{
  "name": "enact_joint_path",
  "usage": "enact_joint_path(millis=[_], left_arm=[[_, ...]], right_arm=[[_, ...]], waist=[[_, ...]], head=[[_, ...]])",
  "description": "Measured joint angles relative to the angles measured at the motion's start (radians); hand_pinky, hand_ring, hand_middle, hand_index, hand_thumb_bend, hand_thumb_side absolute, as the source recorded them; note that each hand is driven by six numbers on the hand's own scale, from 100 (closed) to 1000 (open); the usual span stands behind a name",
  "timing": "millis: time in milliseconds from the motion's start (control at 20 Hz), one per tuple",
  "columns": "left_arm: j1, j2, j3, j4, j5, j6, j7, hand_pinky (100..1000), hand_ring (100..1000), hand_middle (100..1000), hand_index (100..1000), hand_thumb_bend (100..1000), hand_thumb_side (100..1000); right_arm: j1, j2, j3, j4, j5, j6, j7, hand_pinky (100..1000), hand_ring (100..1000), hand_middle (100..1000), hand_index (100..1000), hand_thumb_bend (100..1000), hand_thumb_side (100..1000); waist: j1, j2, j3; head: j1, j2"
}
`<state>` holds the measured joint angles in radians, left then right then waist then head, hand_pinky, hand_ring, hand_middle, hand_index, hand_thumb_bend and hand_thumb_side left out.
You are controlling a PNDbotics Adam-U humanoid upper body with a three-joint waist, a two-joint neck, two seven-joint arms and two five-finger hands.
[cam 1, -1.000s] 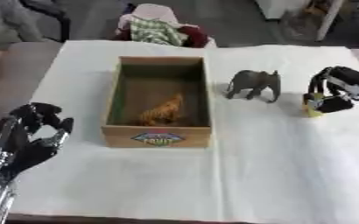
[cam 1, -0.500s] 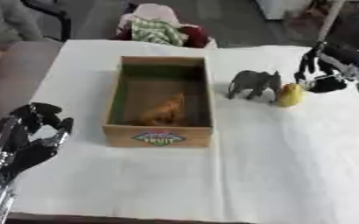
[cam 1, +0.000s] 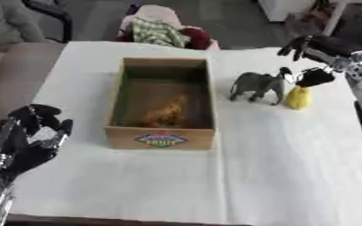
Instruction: Pick up objects on the table and place them in the box.
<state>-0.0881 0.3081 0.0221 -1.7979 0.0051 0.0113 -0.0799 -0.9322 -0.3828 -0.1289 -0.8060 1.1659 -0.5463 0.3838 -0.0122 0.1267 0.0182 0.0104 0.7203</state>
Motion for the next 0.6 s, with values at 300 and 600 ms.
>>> enact_joint_path(millis=[300, 600], left_arm=[[0.001, 0.0, 0.0, 0.0, 0.0, 0.0, 0.0, 750, 492, 447, 626, 318, 100], [0.001, 0.0, 0.0, 0.0, 0.0, 0.0, 0.0, 750, 492, 447, 627, 318, 100]], right_arm=[[0.022, -0.018, -0.025, 0.039, 0.008, 0.031, 0.05, 747, 805, 832, 890, 103, 478], [0.04, -0.019, -0.026, 0.075, 0.048, 0.049, 0.06, 768, 845, 859, 894, 178, 495]], waist=[[0.002, 0.0, -0.009], [0.01, 0.0, -0.009]], head=[[0.001, 0.0], [0.002, 0.0]])
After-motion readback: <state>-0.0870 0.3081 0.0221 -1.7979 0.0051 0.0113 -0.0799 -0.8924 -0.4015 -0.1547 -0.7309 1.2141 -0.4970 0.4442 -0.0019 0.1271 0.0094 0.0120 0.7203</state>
